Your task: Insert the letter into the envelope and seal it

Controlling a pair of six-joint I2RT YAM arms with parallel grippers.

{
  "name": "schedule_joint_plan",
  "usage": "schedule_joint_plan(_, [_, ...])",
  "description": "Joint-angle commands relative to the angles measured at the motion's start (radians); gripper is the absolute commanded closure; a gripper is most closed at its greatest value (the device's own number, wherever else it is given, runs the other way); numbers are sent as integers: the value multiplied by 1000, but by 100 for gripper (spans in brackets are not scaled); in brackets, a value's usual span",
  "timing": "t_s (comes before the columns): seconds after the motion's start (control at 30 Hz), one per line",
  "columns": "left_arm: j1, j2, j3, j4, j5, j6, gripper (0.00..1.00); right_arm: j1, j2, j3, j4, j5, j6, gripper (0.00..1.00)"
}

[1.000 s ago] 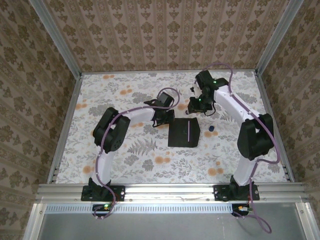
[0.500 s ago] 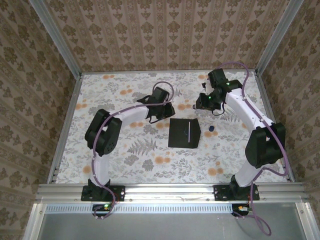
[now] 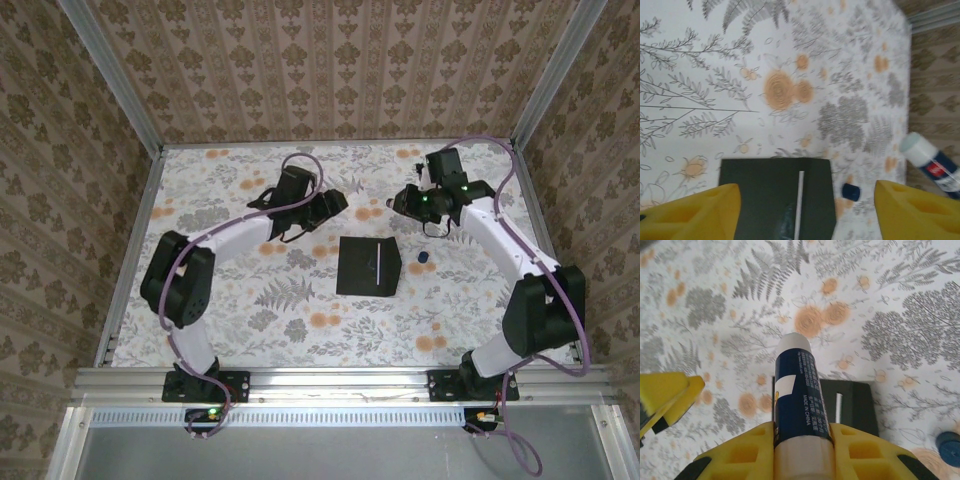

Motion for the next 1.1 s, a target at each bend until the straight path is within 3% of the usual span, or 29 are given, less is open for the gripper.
schedule_joint_plan(0.0, [13,-77,-53,119,55,-81,22,-1,-58,-58,220,-51,122,84])
schedule_joint_plan(0.17, [17,-157,-131,245,72,-189,15,30,-111,-151,420,-64,230,84])
schedule_joint_plan(0.47, [17,-238,-254,479,49,-393,12,148,-120,-225,697,-7,360,83])
schedule_joint_plan(1.07, [20,-294,-359,676,-34,-551,11,312,-120,-246,809,81,405,83])
